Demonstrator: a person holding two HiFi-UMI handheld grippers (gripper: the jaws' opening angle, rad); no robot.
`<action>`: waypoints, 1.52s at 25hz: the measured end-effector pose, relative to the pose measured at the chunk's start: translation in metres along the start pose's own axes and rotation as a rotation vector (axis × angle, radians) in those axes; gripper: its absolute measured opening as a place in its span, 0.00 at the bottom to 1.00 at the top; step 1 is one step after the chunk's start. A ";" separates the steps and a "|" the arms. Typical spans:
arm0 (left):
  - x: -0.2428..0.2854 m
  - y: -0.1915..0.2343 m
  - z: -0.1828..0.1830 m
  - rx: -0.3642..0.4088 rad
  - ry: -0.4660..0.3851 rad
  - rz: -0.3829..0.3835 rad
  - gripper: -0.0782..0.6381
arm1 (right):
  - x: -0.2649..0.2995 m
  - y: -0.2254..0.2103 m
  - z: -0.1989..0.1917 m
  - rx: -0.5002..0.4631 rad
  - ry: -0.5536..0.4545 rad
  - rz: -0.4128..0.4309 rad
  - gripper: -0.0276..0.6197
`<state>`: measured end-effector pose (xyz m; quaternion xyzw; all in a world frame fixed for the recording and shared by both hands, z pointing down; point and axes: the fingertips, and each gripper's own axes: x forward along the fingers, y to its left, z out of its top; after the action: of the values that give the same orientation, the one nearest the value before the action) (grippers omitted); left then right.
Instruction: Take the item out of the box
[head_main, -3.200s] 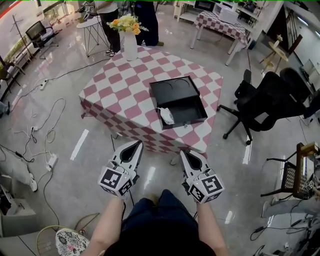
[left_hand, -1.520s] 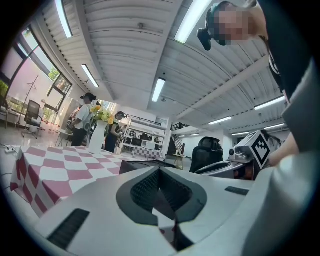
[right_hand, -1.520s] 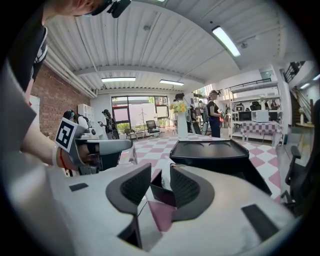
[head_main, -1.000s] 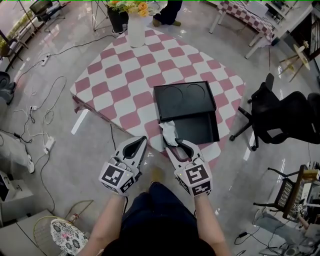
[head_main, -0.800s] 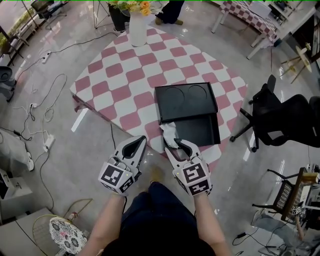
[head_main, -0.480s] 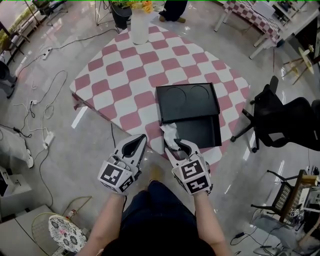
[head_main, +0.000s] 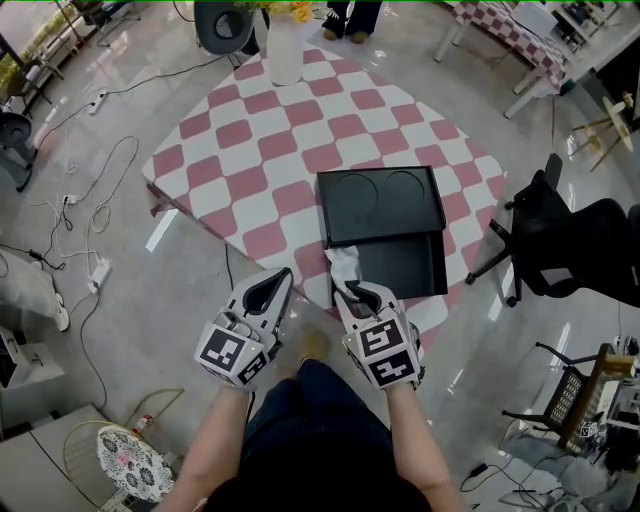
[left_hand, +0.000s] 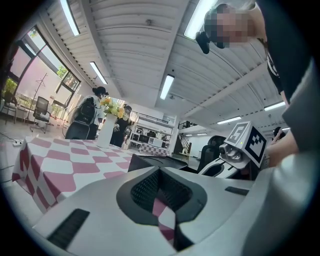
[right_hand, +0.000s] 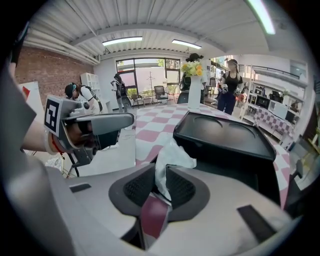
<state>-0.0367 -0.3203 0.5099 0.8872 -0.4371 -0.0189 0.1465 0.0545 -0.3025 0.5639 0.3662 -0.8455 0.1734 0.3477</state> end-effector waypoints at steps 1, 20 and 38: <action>-0.001 0.000 0.001 0.004 0.002 0.002 0.13 | 0.000 0.000 0.001 0.004 -0.009 0.001 0.15; -0.018 -0.015 0.013 0.025 -0.018 -0.009 0.13 | -0.050 -0.023 0.018 0.255 -0.313 -0.026 0.12; -0.028 -0.035 0.036 0.051 -0.057 -0.049 0.13 | -0.094 -0.019 0.034 0.284 -0.473 -0.071 0.12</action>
<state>-0.0329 -0.2871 0.4631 0.9002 -0.4195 -0.0364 0.1107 0.0989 -0.2864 0.4737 0.4711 -0.8571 0.1874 0.0915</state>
